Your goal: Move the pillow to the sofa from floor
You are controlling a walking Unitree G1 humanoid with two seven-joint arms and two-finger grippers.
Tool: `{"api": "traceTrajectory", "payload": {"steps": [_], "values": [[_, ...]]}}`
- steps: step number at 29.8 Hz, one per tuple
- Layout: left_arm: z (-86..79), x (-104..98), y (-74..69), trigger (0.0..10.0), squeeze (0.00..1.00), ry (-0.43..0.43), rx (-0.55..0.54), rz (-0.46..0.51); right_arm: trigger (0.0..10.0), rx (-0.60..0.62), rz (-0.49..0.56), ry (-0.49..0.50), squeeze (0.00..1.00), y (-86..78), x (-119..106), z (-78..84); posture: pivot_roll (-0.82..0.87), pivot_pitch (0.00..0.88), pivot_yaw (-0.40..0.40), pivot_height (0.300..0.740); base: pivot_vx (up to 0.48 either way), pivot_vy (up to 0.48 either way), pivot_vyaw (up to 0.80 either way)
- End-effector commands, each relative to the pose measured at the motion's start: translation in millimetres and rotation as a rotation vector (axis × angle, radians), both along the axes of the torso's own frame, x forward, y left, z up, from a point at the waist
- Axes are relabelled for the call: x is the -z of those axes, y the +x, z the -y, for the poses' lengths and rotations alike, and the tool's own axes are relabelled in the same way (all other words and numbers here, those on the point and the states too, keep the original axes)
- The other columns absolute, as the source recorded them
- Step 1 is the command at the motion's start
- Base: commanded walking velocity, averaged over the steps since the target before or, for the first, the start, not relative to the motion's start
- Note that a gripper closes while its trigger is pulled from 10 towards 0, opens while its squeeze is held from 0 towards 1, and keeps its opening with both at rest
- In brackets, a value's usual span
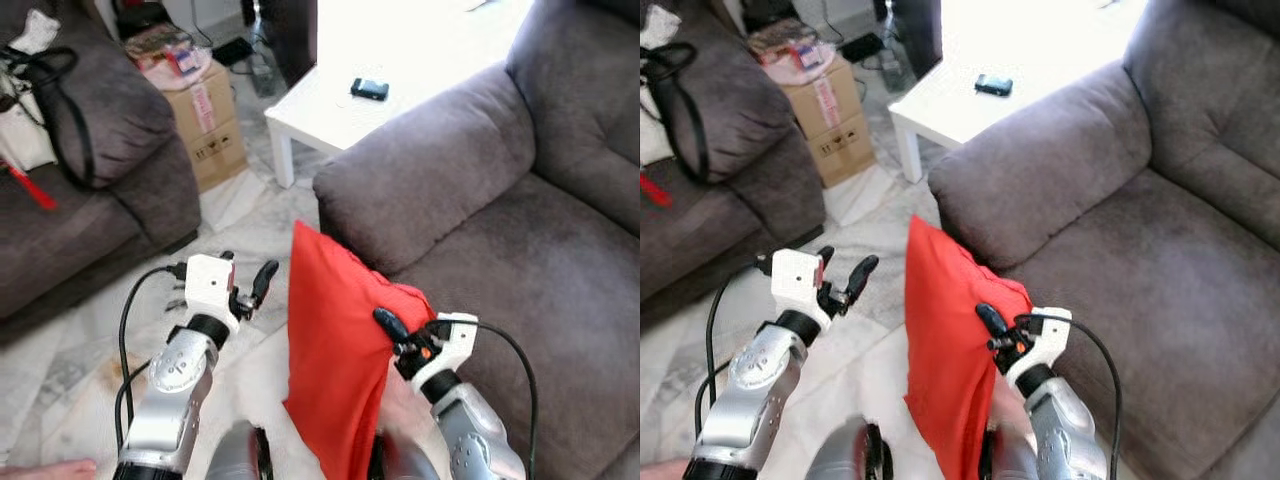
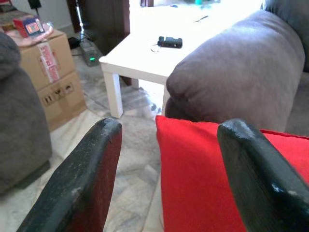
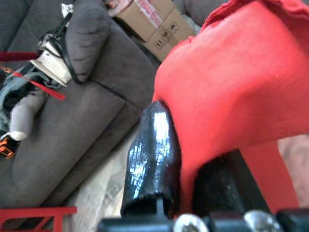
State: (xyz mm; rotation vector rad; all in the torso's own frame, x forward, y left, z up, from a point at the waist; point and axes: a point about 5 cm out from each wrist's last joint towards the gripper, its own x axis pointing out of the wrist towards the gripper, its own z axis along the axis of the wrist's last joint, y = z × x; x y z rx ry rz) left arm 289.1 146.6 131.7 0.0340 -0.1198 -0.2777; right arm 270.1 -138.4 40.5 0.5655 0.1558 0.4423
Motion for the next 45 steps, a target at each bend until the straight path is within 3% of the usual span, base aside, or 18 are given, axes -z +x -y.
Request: {"api": "traceTrajectory", "payload": {"steps": [1, 33, 45], "values": [[-0.9, 5, -1.9, 10.0, 0.00, 0.012, 0.007, -0.020, 10.0, 0.023, 0.103, 0.007, 0.00, 7.0, -17, 2.2, -0.01, 0.176, -0.026, 0.740, 0.000, 0.000, 0.00], [-4.9, 17, -1.9, 10.0, 0.00, 0.012, 0.017, -0.072, 10.0, 0.107, 0.082, -0.015, 0.00, 14.8, -12, 6.3, 0.00, 0.137, 0.005, 0.740, 0.000, 0.000, 0.00], [-10.1, 20, 14.8, 10.0, 0.00, 0.039, 0.016, -0.081, 10.0, 0.143, 0.117, -0.022, 0.00, 32.9, -20, 4.3, -0.01, 0.053, 0.040, 0.740, 0.000, 0.000, 0.00]]}}
